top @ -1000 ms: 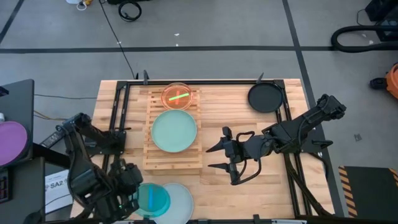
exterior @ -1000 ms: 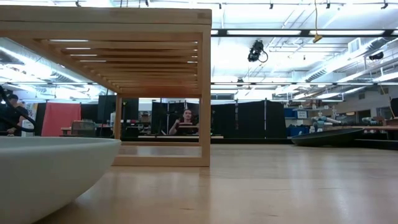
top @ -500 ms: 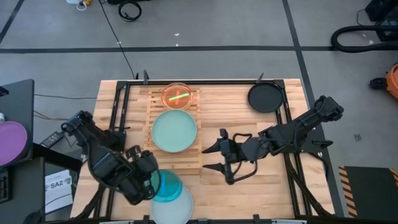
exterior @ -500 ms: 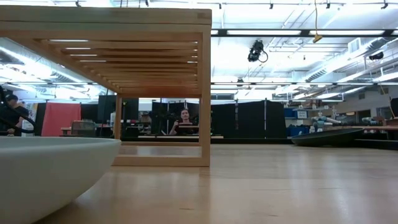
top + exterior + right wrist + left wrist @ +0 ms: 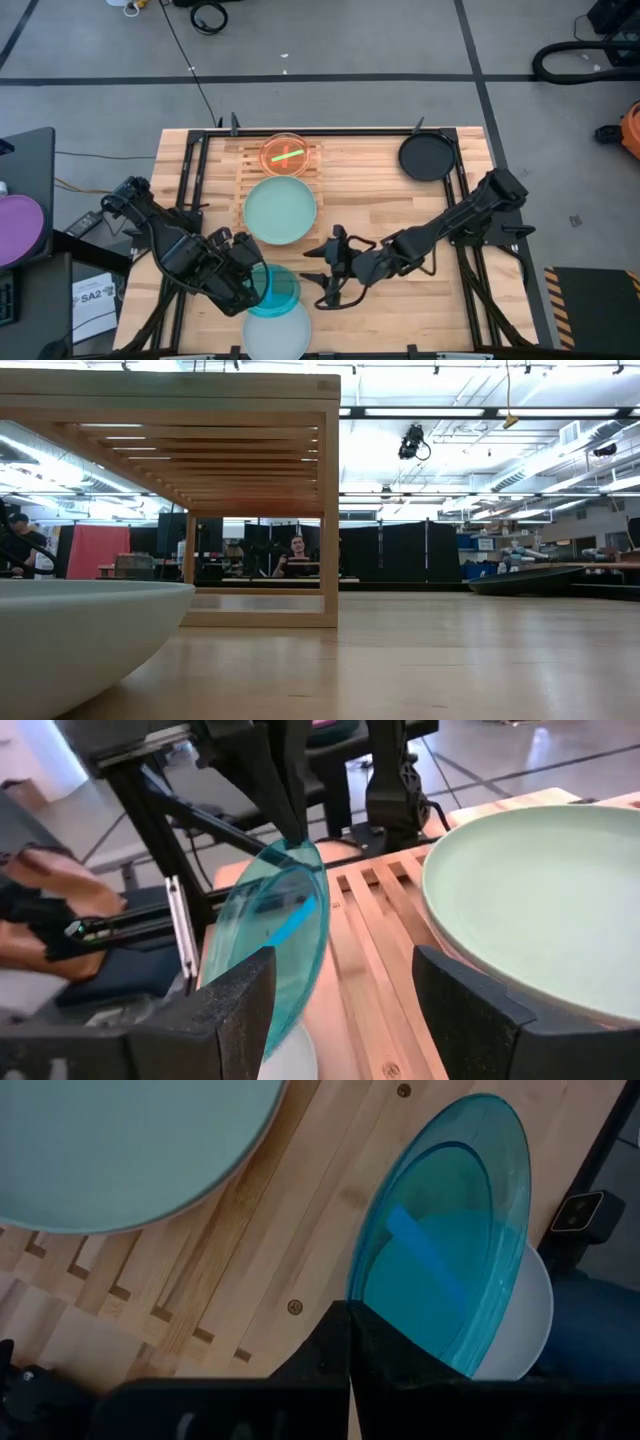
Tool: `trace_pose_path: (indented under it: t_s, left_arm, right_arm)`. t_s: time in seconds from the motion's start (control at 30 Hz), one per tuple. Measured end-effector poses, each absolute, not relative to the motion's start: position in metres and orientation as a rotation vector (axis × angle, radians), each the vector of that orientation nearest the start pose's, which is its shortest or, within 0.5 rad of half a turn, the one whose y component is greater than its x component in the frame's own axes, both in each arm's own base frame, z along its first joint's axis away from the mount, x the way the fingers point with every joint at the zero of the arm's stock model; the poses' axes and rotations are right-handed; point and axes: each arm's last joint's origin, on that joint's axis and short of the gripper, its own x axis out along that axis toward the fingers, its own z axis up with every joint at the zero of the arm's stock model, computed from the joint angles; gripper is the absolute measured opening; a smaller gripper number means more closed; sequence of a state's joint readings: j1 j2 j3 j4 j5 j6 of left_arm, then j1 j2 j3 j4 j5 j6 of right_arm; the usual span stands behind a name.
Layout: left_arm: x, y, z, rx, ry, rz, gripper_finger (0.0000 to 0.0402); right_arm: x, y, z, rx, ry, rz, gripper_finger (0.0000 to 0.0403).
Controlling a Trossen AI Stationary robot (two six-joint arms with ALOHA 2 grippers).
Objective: Place and stack plates onto a shelf
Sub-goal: Stack the blue transparent plate on the green transparent plate
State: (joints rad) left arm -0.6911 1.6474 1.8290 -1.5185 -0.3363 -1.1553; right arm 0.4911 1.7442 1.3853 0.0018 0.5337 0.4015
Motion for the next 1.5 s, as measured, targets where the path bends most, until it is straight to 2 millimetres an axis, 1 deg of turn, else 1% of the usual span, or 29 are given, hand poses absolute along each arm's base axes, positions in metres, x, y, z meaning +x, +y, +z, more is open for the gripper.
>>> trace_pose_path:
  t_s: [0.1, 0.23, 0.4, 0.57, 0.73, 0.93, 1.37, 1.5]
  left_arm:
    - [0.232, -0.178, 0.378, -0.360, 1.125, 0.384, 0.0000]
    - [0.232, -0.178, 0.378, -0.361, 1.124, 0.384, 0.0000]
    - [0.233, -0.178, 0.378, -0.365, 1.123, 0.385, 0.0000]
    - [0.233, -0.178, 0.378, -0.365, 1.122, 0.384, 0.0000]
    - [0.233, -0.178, 0.378, -0.367, 1.121, 0.383, 0.0001]
    - [0.233, -0.178, 0.378, -0.368, 1.120, 0.382, 0.0001]
    - [0.236, -0.180, 0.379, -0.385, 1.074, 0.374, 0.0002]
    - [0.237, -0.180, 0.379, -0.387, 1.073, 0.376, 0.0002]
  right_arm:
    - [0.370, 0.181, 0.291, 0.225, 0.283, -0.118, 0.0240]
    - [0.376, 0.183, 0.283, 0.225, 0.271, -0.135, 0.0240]
    - [0.379, 0.183, 0.278, 0.223, 0.269, -0.153, 0.0240]
    - [0.383, 0.186, 0.272, 0.235, 0.261, -0.133, 0.0240]
    - [0.382, 0.185, 0.270, 0.266, 0.274, -0.157, 0.0240]
    - [0.382, 0.186, 0.269, 0.291, 0.285, -0.146, 0.0240]
    - [0.382, 0.186, 0.269, 0.295, 0.292, -0.137, 0.0240]
    - [0.382, 0.186, 0.269, 0.295, 0.291, -0.137, 0.0229]
